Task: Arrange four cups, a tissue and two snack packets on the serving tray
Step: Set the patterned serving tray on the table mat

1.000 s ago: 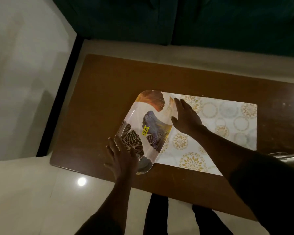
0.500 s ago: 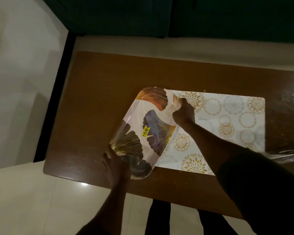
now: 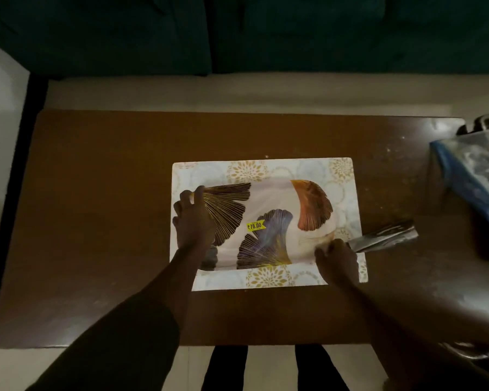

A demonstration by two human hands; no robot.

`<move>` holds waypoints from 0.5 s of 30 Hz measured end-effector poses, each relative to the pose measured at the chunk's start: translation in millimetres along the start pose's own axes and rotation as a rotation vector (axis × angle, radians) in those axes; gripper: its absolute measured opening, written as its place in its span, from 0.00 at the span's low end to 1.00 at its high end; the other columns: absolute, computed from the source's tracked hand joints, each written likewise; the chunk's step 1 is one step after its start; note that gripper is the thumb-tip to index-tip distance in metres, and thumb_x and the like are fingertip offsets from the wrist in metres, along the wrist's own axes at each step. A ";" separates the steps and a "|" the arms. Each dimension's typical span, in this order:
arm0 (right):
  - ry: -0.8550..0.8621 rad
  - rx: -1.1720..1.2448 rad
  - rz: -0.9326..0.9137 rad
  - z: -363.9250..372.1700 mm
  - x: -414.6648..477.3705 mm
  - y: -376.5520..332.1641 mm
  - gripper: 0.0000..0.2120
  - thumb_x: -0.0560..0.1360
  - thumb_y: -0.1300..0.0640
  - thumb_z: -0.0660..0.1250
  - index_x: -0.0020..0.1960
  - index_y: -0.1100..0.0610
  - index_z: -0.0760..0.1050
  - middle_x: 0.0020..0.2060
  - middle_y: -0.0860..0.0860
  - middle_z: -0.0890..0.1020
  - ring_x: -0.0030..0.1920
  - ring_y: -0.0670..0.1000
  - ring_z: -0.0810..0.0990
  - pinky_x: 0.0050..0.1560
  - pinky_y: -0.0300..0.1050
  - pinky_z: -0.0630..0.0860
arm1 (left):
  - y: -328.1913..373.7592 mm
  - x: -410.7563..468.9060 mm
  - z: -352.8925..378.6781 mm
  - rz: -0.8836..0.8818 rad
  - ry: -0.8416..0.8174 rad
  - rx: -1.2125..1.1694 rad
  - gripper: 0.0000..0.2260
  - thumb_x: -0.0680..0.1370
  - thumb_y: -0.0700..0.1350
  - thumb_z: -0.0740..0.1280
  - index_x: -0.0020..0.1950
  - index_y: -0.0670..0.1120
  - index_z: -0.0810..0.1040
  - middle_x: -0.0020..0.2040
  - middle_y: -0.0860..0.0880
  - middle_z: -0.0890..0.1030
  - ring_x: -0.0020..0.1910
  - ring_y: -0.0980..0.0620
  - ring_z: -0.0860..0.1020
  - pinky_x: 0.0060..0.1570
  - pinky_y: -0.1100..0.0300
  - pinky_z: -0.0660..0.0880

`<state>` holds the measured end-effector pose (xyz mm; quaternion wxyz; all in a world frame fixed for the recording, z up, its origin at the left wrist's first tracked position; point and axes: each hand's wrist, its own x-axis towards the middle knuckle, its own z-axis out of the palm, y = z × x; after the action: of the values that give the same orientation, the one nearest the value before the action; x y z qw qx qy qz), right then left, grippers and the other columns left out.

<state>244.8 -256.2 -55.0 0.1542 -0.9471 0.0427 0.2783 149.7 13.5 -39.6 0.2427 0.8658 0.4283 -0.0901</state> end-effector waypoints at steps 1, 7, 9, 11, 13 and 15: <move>0.001 0.006 0.010 0.7 0.1 4.9 0.13 0.76 0.52 0.66 0.51 0.62 0.73 0.49 0.60 0.80 0.50 0.59 0.78 0.44 0.45 0.67 | 3.2 0.3 2.8 0.003 -0.013 -0.004 0.31 0.74 0.32 0.64 0.75 0.48 0.62 0.74 0.41 0.63 0.69 0.37 0.65 0.58 0.40 0.73; 0.014 0.021 0.016 0.2 -5.4 13.1 0.21 0.76 0.48 0.66 0.58 0.64 0.72 0.56 0.60 0.78 0.58 0.61 0.78 0.55 0.53 0.74 | 5.7 -4.5 7.5 0.036 -0.038 0.010 0.29 0.75 0.34 0.63 0.75 0.46 0.62 0.75 0.41 0.61 0.72 0.38 0.62 0.63 0.37 0.70; 0.065 0.021 -0.004 -6.2 -9.9 11.3 0.24 0.76 0.45 0.65 0.62 0.63 0.68 0.58 0.60 0.76 0.58 0.61 0.77 0.56 0.54 0.74 | 8.8 -9.8 7.9 0.037 -0.026 0.041 0.29 0.75 0.36 0.64 0.75 0.47 0.61 0.76 0.41 0.59 0.75 0.38 0.59 0.68 0.32 0.64; 0.170 0.046 -0.095 -16.9 -11.9 9.2 0.21 0.77 0.46 0.63 0.61 0.60 0.67 0.56 0.58 0.75 0.53 0.59 0.78 0.50 0.52 0.76 | 15.2 -15.9 6.4 0.055 0.005 0.082 0.29 0.75 0.38 0.65 0.76 0.47 0.61 0.77 0.41 0.58 0.77 0.39 0.56 0.70 0.30 0.57; 0.278 0.097 -0.171 -33.1 -11.0 9.0 0.17 0.77 0.48 0.63 0.58 0.58 0.66 0.54 0.57 0.75 0.46 0.55 0.79 0.40 0.45 0.73 | 28.1 -19.9 5.2 0.110 0.037 0.129 0.28 0.76 0.41 0.64 0.76 0.47 0.61 0.77 0.41 0.58 0.77 0.40 0.56 0.71 0.31 0.56; 0.387 0.159 -0.143 -50.7 -7.1 11.4 0.15 0.77 0.48 0.64 0.57 0.55 0.66 0.52 0.55 0.76 0.44 0.53 0.78 0.39 0.41 0.69 | 46.7 -24.7 10.2 0.184 0.080 0.139 0.27 0.77 0.42 0.63 0.76 0.47 0.62 0.77 0.41 0.59 0.77 0.40 0.57 0.72 0.35 0.57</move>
<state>263.0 -283.0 -13.7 0.2366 -0.9683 0.0261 0.0756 171.6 -32.9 -23.4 0.1723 0.9190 0.3490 -0.0623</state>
